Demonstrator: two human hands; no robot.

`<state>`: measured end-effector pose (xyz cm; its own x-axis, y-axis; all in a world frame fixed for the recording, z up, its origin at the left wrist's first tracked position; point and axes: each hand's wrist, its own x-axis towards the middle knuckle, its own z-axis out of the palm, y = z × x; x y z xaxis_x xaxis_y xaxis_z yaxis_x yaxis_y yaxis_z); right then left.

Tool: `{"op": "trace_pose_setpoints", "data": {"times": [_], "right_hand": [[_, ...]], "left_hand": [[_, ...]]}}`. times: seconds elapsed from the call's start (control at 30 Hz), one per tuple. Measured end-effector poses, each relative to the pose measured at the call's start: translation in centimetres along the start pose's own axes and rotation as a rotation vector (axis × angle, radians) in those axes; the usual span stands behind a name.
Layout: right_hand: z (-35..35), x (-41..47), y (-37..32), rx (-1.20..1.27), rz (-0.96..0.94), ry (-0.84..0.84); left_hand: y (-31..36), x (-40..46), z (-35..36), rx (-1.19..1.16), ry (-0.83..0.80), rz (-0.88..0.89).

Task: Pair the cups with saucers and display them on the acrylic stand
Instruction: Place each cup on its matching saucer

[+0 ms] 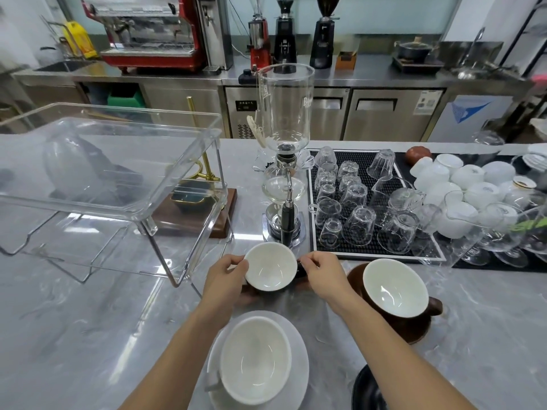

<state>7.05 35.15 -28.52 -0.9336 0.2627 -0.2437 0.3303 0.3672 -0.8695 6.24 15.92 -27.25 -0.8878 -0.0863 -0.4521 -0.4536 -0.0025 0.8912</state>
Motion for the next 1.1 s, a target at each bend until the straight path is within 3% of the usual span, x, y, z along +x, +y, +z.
{"op": "trace_pose_setpoints", "data": {"times": [0.2, 0.43, 0.67, 0.93, 1.1], "right_hand": [[0.6, -0.5, 0.2, 0.020, -0.063, 0.097], [-0.9, -1.7, -1.9, 0.160, -0.133, 0.127], [-4.3, -6.0, -4.3, 0.231, -0.218, 0.181], [-9.0, -11.9, -3.3, 0.145, -0.284, 0.275], [-11.3, -15.4, -0.1, 0.235, -0.186, 0.335]], "left_hand": [[-0.2, -0.5, 0.7, 0.014, 0.082, 0.064], [1.3, -1.9, 0.9, -0.033, 0.058, 0.135], [4.8, -6.3, 1.1, -0.012, -0.017, 0.257], [4.2, -11.1, 2.6, -0.033, -0.160, 0.237], [2.8, -13.8, 4.9, -0.033, -0.278, 0.205]]}}
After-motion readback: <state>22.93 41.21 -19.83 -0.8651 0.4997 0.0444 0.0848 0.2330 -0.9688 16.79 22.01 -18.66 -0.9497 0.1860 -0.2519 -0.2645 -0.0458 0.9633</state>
